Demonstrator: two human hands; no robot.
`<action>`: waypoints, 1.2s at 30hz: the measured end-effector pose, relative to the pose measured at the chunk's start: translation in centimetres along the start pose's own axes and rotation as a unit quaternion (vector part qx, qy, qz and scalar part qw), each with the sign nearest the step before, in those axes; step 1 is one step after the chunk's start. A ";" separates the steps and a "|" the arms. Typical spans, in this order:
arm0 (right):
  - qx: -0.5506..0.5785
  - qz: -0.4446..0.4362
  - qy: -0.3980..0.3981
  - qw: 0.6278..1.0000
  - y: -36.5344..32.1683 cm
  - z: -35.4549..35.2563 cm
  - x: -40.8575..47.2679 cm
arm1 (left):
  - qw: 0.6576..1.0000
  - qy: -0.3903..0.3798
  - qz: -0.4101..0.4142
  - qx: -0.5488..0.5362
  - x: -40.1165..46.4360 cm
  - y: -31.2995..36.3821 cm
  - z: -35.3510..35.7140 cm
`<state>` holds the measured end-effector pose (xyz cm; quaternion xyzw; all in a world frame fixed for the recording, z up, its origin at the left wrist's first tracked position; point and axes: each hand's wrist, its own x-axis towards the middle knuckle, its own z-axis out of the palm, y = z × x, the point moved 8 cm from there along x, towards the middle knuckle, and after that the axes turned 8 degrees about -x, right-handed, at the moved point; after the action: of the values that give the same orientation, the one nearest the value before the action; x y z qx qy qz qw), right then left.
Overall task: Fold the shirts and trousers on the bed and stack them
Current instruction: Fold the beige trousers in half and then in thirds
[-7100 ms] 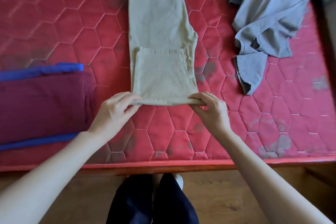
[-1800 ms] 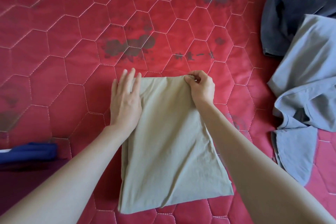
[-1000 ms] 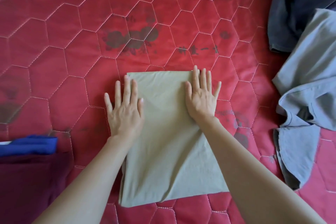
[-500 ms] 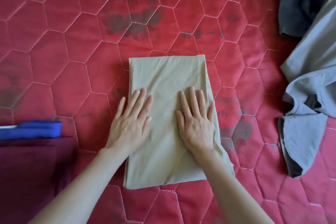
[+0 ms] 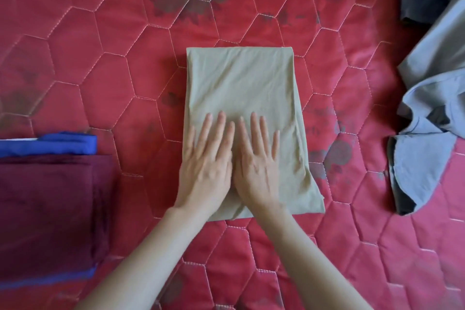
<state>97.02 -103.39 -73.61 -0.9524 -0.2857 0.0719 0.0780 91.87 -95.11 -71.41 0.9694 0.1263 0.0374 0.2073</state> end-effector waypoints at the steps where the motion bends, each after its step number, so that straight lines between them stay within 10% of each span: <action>1: -0.017 -0.015 -0.026 0.999 -0.6 1.0 -0.7 | 1.000 -0.023 0.000 0.013 -0.3 0.7 1.1; 14: -0.092 0.176 -0.109 0.974 13.1 1.0 -8.2 | 0.987 -0.054 -0.142 0.043 -6.0 -4.7 2.3; 19: -0.062 0.069 0.015 0.996 7.6 -1.7 -4.2 | 0.998 -0.013 -0.034 0.051 -3.2 -0.1 2.0; 27: -0.087 -0.056 -0.031 0.994 4.5 0.9 10.8 | 0.991 -0.051 0.003 0.125 9.9 -3.3 4.2; 36: -0.041 0.153 -0.031 0.987 11.3 -1.9 17.5 | 0.990 -0.015 -0.084 0.114 17.7 -5.2 1.6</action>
<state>117.79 -103.18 -75.47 -0.9846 -0.1415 0.1007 0.0182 108.00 -86.58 -74.67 0.9732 0.2073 -0.0088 0.0997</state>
